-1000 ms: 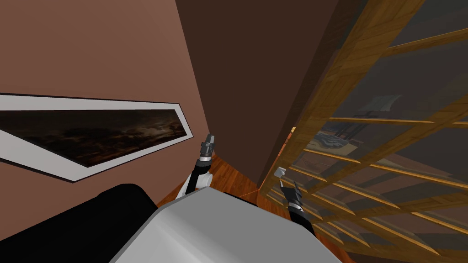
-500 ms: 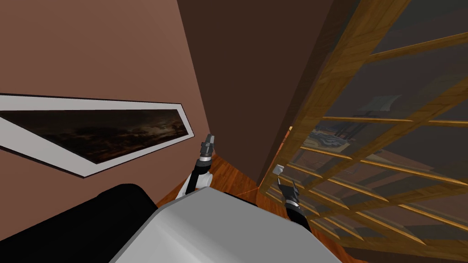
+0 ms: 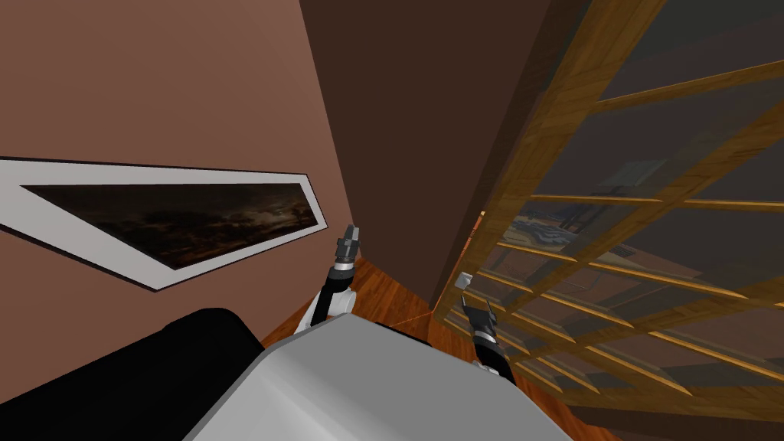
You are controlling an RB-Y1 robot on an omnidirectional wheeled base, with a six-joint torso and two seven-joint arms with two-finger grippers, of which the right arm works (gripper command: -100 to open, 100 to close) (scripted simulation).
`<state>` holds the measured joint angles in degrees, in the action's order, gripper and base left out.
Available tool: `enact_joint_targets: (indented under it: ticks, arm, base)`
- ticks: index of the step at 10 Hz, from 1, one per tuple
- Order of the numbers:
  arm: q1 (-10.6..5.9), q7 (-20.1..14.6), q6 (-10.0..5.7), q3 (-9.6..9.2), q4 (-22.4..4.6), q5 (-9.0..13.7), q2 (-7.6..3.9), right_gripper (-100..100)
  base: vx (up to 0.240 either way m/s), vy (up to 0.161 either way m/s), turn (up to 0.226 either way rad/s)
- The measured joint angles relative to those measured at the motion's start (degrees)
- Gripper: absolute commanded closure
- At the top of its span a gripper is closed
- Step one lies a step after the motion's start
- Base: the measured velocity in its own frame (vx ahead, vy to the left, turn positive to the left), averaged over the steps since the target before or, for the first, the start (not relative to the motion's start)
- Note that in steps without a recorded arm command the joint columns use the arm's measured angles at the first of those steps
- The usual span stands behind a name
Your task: Pull the door open
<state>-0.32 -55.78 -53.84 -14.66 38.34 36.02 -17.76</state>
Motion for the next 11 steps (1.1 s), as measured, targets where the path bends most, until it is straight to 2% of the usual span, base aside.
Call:
enact_joint_targets:
  ticks: [5,6,11]
  arm:
    - [-0.95,-6.73,0.52,-1.41,0.15,2.32,0.69,-100]
    - [-0.78,-8.31,1.00,-1.75,1.08,3.10,0.71,-100]
    - [-1.36,-14.97,1.71,-3.03,1.66,5.25,1.37,-100]
  base:
    - [-0.042,-0.005,0.005]
    - [-0.050,-0.004,0.001]
    - [-0.041,-0.010,0.005]
